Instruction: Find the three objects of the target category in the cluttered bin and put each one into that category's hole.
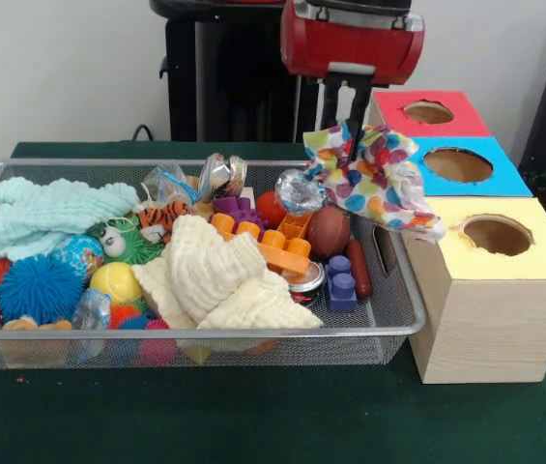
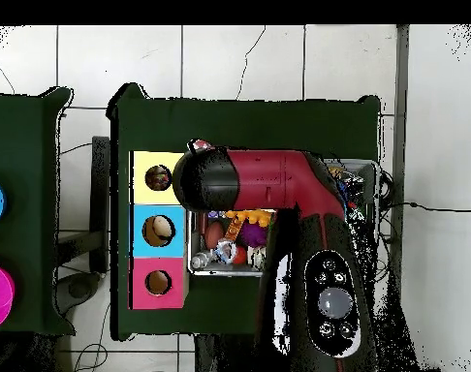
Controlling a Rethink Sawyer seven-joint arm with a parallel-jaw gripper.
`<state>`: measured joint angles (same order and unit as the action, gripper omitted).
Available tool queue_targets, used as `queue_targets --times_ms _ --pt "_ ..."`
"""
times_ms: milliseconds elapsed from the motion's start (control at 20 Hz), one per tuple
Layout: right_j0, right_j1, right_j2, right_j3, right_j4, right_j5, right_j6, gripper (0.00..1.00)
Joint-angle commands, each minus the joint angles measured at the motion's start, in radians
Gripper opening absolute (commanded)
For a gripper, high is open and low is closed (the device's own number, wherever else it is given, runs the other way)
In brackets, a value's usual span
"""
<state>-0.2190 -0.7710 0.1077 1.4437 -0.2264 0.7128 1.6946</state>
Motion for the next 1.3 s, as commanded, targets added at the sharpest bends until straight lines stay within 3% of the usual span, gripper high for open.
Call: queue_targets --times_ms 50,800,1300 --pt "0.035 0.015 0.057 0.083 0.022 0.137 0.038 0.0" --pt "0.123 0.047 -0.01 0.067 -0.001 0.076 0.121 0.0" --pt "0.206 0.101 -0.115 0.003 -0.072 0.102 0.155 0.0"
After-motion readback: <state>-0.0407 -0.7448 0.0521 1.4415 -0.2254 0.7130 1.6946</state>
